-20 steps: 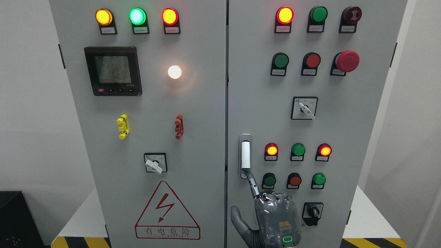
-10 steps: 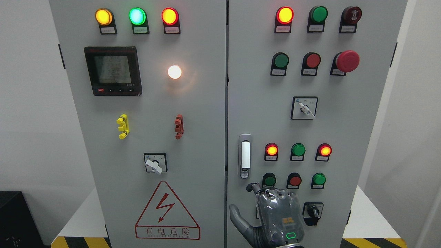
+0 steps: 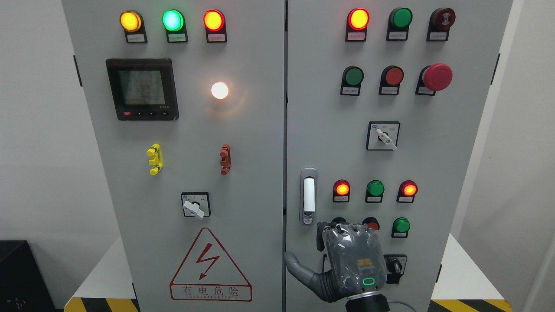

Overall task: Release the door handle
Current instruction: 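Lift the right hand up to the level of the handle, then close the right hand fingers around the silver latch handle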

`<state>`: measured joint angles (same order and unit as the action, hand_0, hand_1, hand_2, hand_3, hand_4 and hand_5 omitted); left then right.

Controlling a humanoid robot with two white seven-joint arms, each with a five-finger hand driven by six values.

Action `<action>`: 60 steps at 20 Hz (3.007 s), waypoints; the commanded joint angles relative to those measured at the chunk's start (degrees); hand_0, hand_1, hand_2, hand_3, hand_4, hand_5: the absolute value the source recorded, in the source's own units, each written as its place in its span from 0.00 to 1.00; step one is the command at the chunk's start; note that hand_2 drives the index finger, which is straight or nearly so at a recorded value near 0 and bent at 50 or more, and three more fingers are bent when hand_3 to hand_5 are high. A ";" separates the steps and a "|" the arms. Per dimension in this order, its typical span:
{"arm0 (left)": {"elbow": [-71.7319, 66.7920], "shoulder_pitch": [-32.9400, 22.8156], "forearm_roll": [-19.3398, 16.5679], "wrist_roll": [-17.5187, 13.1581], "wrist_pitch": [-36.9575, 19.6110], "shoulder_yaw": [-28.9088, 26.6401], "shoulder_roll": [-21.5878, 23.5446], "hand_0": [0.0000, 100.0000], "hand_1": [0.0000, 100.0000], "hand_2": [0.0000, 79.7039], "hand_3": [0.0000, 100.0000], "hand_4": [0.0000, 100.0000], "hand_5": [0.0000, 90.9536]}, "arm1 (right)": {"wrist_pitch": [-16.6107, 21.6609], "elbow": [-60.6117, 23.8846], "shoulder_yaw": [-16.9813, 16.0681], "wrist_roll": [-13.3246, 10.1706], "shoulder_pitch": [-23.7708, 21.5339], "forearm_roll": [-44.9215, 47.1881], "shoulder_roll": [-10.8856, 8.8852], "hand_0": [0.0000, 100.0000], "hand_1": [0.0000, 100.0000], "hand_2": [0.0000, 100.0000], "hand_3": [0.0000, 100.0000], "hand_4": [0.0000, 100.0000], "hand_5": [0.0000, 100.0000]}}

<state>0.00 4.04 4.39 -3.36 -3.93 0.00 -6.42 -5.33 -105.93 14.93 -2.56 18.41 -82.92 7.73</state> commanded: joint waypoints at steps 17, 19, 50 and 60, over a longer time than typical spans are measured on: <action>0.88 0.00 0.00 0.02 -0.02 1.14 0.00 0.00 0.00 0.03 0.09 0.01 0.00 | -2.76 4.85 -0.34 2.38 9.53 -0.49 0.00 0.04 0.37 0.91 1.00 1.00 0.97; 0.88 0.00 0.00 0.02 -0.02 1.14 0.00 0.00 0.00 0.03 0.09 0.01 0.00 | -2.85 5.38 -0.42 2.38 10.15 -0.48 0.00 0.05 0.37 0.91 1.00 1.00 0.97; 0.88 0.00 0.00 0.02 -0.02 1.14 0.00 0.00 0.00 0.03 0.09 0.01 0.00 | -3.29 5.21 -1.30 2.20 9.19 -0.48 0.09 0.33 0.41 0.89 1.00 1.00 0.97; 0.88 0.00 0.00 0.02 -0.02 1.14 0.00 0.00 0.00 0.03 0.08 0.01 0.00 | -3.37 4.16 -1.65 2.12 8.13 -0.48 0.00 0.34 0.42 0.89 1.00 1.00 0.97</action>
<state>0.00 4.04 4.39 -3.40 -3.82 0.00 -6.42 -8.65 -101.06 13.54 -0.40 27.04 -83.42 7.79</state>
